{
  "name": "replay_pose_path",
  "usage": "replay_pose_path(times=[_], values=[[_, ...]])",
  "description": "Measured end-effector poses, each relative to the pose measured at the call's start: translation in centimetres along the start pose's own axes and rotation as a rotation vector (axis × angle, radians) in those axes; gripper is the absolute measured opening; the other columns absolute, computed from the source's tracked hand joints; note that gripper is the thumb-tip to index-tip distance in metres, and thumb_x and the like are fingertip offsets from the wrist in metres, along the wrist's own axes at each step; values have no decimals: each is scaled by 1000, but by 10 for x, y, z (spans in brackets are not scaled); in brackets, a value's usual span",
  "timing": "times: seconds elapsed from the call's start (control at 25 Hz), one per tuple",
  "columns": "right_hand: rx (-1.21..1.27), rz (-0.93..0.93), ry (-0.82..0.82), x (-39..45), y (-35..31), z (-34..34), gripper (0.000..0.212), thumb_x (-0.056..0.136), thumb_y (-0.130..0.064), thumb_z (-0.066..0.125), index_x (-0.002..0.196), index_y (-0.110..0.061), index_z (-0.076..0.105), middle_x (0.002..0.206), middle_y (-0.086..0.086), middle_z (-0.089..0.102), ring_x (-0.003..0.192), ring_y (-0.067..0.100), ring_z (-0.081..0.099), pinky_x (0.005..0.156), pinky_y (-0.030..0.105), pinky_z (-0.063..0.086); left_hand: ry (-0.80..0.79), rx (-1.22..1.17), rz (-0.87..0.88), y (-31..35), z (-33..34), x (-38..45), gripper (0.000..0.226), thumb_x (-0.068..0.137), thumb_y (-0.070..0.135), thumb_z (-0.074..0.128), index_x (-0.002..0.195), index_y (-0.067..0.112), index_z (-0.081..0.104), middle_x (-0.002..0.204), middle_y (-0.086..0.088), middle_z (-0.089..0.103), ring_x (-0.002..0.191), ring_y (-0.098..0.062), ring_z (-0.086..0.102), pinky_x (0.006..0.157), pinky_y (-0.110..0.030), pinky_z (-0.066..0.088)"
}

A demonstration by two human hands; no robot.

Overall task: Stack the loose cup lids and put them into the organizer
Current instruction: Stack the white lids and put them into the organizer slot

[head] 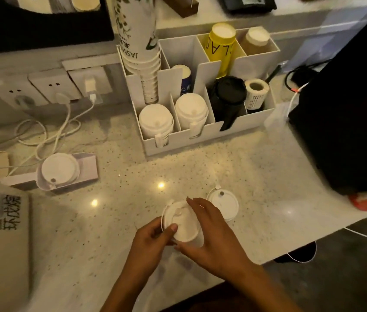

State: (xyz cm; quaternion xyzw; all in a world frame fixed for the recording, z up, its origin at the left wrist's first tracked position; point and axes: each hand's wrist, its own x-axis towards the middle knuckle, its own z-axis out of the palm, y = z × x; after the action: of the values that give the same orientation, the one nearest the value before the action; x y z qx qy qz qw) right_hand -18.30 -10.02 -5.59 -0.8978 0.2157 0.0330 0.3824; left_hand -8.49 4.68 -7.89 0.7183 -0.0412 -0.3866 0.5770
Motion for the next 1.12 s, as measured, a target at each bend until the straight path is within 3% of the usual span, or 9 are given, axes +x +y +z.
replay_pose_path(times=[0.16,0.28,0.4,0.52,0.76,0.96,1.12], values=[[-29,-4,90,-4,19,-4,79,79,-67,64,146,-35,35,145,-12,45,128,5,42,101,27,48,21,-24,-27,2,16,5,21,91,16,71,106,29,76,95,6,81,87,-13,76,71,-27,63],[-48,60,112,-6,29,-5,89,76,-70,61,149,-34,25,141,-8,44,124,7,42,93,20,43,48,15,-18,10,28,11,28,90,14,72,100,41,74,92,14,79,85,-6,74,63,-19,59],[-80,69,148,-4,39,-8,92,74,-73,62,149,-32,27,135,-6,42,116,10,48,86,23,52,15,66,-7,19,39,18,35,94,14,67,100,48,69,94,26,76,88,2,71,61,-17,58],[-59,70,181,-2,46,-15,86,75,-75,61,146,-32,34,133,-9,40,116,9,46,86,24,52,-8,98,12,25,47,25,33,95,15,65,104,47,69,95,29,75,89,4,70,61,-16,57],[-53,63,229,1,62,-25,83,74,-68,65,142,-29,36,139,-5,47,123,13,47,96,31,52,-45,167,-13,34,64,38,30,96,15,64,106,42,71,91,14,76,78,-8,74,56,-24,59],[-49,151,264,8,75,-27,82,75,-71,62,140,-29,38,137,-4,50,120,13,48,92,30,54,-79,267,-18,39,80,58,24,95,21,66,106,42,70,93,11,75,80,-14,72,61,-26,61],[-111,224,295,14,82,-24,77,73,-68,66,132,-22,48,130,2,58,114,20,54,88,35,56,-25,453,8,32,91,76,17,91,31,71,105,39,65,100,16,70,88,1,65,71,-14,49]])
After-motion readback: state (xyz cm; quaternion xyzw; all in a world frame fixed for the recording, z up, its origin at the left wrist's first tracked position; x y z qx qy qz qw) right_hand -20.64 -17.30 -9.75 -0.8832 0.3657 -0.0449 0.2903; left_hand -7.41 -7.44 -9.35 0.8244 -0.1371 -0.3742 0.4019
